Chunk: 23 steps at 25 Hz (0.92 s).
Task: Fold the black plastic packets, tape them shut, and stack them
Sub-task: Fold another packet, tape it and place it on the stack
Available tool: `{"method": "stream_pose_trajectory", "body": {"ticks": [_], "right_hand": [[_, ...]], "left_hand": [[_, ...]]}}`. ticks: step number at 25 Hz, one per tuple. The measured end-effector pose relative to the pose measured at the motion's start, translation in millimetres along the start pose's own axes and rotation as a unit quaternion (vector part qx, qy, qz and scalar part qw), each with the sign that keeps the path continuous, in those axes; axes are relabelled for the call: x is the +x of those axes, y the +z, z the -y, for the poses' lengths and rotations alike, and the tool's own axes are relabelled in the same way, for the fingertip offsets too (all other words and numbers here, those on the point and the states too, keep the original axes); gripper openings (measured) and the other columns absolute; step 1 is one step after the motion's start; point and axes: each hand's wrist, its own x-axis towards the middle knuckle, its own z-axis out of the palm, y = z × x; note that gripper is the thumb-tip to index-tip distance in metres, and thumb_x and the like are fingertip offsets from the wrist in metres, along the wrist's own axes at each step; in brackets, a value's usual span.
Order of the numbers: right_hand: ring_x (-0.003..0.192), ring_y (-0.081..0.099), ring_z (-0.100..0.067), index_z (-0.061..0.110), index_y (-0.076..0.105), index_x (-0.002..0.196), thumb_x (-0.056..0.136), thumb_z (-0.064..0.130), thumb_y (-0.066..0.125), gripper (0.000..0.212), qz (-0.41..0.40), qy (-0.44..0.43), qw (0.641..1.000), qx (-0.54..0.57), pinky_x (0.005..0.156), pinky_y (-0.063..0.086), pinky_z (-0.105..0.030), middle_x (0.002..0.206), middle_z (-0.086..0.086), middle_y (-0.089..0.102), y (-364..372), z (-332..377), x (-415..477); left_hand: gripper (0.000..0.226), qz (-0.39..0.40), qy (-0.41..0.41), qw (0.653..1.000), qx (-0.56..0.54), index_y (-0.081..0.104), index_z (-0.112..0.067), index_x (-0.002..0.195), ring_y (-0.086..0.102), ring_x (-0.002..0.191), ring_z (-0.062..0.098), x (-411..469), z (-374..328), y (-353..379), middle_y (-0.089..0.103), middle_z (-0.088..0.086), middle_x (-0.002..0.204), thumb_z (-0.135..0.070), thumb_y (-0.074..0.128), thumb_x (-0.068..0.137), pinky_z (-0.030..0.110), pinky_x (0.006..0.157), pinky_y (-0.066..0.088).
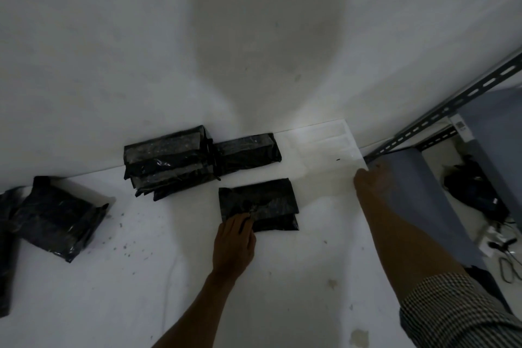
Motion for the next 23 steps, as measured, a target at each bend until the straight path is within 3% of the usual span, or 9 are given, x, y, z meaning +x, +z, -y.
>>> {"method": "stream_pose_trajectory", "body": {"ticks": [2, 5, 7, 9, 12, 15, 18, 20, 23], "right_hand": [[0.082, 0.052, -0.022, 0.006, 0.056, 0.101, 0.086, 0.012, 0.055, 0.016, 0.022, 0.009, 1.0, -0.015, 0.074, 0.042, -0.034, 0.085, -0.006, 0.052, -9, 9, -9], [0.095, 0.063, -0.033, -0.011, 0.062, 0.103, 0.08, 0.002, 0.058, 0.027, -0.024, 0.012, 0.999, 0.023, 0.08, 0.052, -0.045, 0.092, -0.017, 0.061, -2, 16, -16], [0.097, 0.067, -0.037, -0.01, 0.067, 0.104, 0.074, 0.008, 0.062, 0.035, -0.042, 0.013, 0.998, 0.053, 0.085, 0.056, -0.047, 0.099, -0.02, 0.067, 7, 10, -18], [0.092, 0.069, -0.037, -0.004, 0.072, 0.101, 0.076, 0.007, 0.066, 0.028, -0.052, 0.004, 0.997, 0.056, 0.085, 0.057, -0.047, 0.099, -0.024, 0.071, 9, 8, -35], [0.07, 0.067, -0.03, -0.004, 0.074, 0.08, 0.082, 0.001, 0.064, 0.011, -0.085, -0.082, 0.993, 0.017, 0.074, 0.055, -0.042, 0.077, -0.018, 0.071, 4, 7, -70], [0.062, 0.063, -0.023, 0.002, 0.071, 0.071, 0.087, 0.002, 0.064, 0.017, -0.101, -0.141, 0.985, 0.021, 0.06, 0.047, -0.026, 0.066, -0.01, 0.066, 1, 1, -95], [0.056, 0.057, -0.02, 0.003, 0.067, 0.063, 0.088, 0.005, 0.063, 0.025, -0.101, -0.179, 0.978, 0.023, 0.052, 0.033, -0.016, 0.061, -0.007, 0.062, 1, -5, -104], [0.058, 0.055, -0.017, 0.001, 0.068, 0.066, 0.087, 0.005, 0.065, 0.022, -0.095, -0.191, 0.977, 0.027, 0.053, 0.033, -0.013, 0.064, -0.009, 0.063, 0, -8, -106], [0.06, 0.057, -0.016, -0.001, 0.07, 0.071, 0.084, 0.01, 0.074, 0.017, -0.081, -0.196, 0.976, 0.041, 0.059, 0.044, -0.018, 0.065, -0.006, 0.062, -5, -12, -106]], "left_hand": [[0.033, 0.005, -0.003, 1.0, 0.002, 0.067, -0.005, 0.117, 0.059, 0.111, 0.026, -1, 0, 0, 0.064, 0.011, 0.12, -0.021, 0.05, 0.094, 0.038, 0.089, 0.053], [0.033, 0.013, -0.008, 1.0, -0.002, 0.066, -0.004, 0.118, 0.059, 0.112, 0.027, 0, -2, -2, 0.063, 0.011, 0.121, -0.02, 0.05, 0.095, 0.039, 0.09, 0.053], [0.03, 0.013, -0.011, 1.0, -0.009, 0.065, -0.003, 0.119, 0.059, 0.111, 0.026, 0, -4, -3, 0.062, 0.012, 0.121, -0.016, 0.056, 0.094, 0.04, 0.089, 0.054], [0.03, 0.009, -0.007, 1.0, -0.015, 0.065, -0.002, 0.12, 0.059, 0.112, 0.026, -2, -5, -4, 0.063, 0.013, 0.122, -0.014, 0.061, 0.093, 0.039, 0.09, 0.054], [0.035, 0.012, 0.011, 1.0, -0.013, 0.061, -0.002, 0.128, 0.057, 0.12, 0.026, -7, -2, -6, 0.061, 0.015, 0.129, -0.019, 0.054, 0.098, 0.037, 0.101, 0.05], [0.041, 0.033, 0.016, 0.999, -0.016, 0.054, -0.003, 0.136, 0.052, 0.128, 0.026, -13, 2, -9, 0.055, 0.014, 0.138, -0.021, 0.046, 0.1, 0.038, 0.105, 0.047], [0.044, 0.047, 0.02, 0.999, -0.019, 0.052, -0.004, 0.138, 0.05, 0.131, 0.026, -17, 5, -8, 0.052, 0.013, 0.142, -0.015, 0.057, 0.095, 0.041, 0.104, 0.048], [0.048, 0.055, 0.019, 0.998, -0.019, 0.052, -0.004, 0.138, 0.05, 0.131, 0.028, -18, 5, -9, 0.051, 0.013, 0.143, -0.012, 0.063, 0.092, 0.043, 0.103, 0.048], [0.05, 0.06, 0.017, 0.998, -0.016, 0.053, -0.003, 0.136, 0.05, 0.13, 0.031, -17, 2, -14, 0.052, 0.014, 0.142, -0.008, 0.067, 0.088, 0.046, 0.103, 0.047]]}}
